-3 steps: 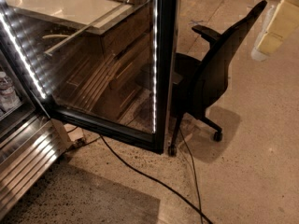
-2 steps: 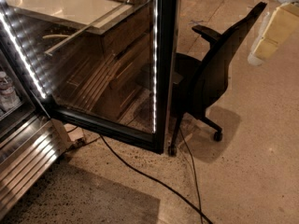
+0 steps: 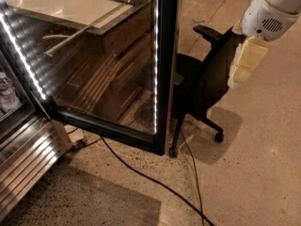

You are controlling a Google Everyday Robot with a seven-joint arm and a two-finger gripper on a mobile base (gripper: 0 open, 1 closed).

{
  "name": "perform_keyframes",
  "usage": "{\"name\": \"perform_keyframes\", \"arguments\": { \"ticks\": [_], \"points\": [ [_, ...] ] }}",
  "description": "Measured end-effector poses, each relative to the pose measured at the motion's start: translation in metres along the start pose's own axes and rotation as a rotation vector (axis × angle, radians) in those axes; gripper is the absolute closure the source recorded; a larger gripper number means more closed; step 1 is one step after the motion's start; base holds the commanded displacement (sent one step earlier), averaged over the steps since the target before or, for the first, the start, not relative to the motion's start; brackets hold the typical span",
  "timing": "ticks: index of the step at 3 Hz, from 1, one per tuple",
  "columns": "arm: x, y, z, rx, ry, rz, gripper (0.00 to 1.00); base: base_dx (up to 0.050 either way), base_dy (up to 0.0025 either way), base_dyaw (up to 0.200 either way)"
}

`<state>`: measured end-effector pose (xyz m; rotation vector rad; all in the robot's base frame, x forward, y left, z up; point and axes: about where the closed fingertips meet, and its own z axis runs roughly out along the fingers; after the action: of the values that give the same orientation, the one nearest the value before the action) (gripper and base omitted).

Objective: Close right fridge door

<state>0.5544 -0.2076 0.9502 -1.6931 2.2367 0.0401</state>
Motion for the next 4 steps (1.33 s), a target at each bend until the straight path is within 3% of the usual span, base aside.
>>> {"name": "perform_keyframes", "arguments": {
  "ticks": [1, 2, 3, 4],
  "points": [
    [0.0000, 0.0000, 0.0000, 0.000, 0.000, 0.000, 0.00, 0.000, 0.00000, 0.000],
    [-0.0081, -0.0025, 0.0056, -0.039, -0.102, -0.015, 0.00, 0.000, 0.00000, 0.000],
    [-0.0081, -0.0025, 0.0056, -0.039, -0.102, -0.015, 0.00, 0.000, 0.00000, 0.000],
    [-0.0081, -0.0025, 0.0056, -0.039, -0.102, -0.015, 0.19, 0.000, 0.00000, 0.000]
  ]
}}
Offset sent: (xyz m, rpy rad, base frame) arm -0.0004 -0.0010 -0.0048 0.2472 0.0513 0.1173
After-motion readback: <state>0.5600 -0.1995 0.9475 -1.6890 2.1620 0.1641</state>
